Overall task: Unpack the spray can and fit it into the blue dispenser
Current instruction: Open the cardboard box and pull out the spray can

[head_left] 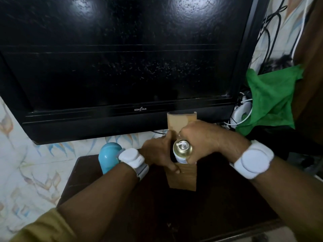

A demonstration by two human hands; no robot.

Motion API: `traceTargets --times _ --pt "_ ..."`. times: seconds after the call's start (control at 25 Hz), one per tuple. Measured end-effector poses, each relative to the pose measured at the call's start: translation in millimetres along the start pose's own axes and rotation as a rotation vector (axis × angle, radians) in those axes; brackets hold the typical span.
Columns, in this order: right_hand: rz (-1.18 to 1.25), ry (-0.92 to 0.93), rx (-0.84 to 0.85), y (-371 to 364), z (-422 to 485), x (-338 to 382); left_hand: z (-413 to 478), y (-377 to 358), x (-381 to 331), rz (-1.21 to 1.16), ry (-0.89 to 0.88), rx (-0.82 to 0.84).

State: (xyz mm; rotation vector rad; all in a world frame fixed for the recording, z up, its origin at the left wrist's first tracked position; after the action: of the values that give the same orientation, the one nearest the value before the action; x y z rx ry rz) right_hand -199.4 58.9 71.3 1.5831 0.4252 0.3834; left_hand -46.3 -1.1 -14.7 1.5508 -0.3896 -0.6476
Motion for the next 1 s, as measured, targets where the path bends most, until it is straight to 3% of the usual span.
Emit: traceTargets --times 0.2,0.36,0.64,0.72,0.84,1.0 --pt "0.197 -0.150 -0.096 -13.8 -9.4 -17.3 10.2 -3.9 0.9 0.052 -0.070 0.144" --pt "0.236 -0.168 -0.202 -20.3 -8.1 -16.3 12.4 2.2 2.5 0.043 -0.114 0.119" --pt "0.277 0.110 -0.209 3.4 -25.3 -3.0 11.2 -16.5 38.3 -0.023 -0.111 0.193" --pt "0.331 0.106 -0.120 13.7 -26.0 -1.7 9.1 -22.6 42.4 -0.001 -0.054 0.128" --pt "0.388 0.172 0.107 -13.5 -17.1 25.8 4.9 -29.9 38.5 0.056 0.080 -0.109" --pt "0.254 0.158 0.178 -107.7 4.6 54.9 3.2 -32.7 37.2 0.077 0.090 -0.054"
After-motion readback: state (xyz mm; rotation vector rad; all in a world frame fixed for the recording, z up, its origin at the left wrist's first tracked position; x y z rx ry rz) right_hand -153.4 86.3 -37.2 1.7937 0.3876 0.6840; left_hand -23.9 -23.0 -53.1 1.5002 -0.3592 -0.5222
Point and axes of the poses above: each hand's wrist, its own z-axis towards the middle knuckle, its own y-axis out of the back of the hand, x = y × z, the point moved 1 cm from there along z, towards the middle knuckle, and after that the axes turned 7 degrees about z, right-handed, at the moved point
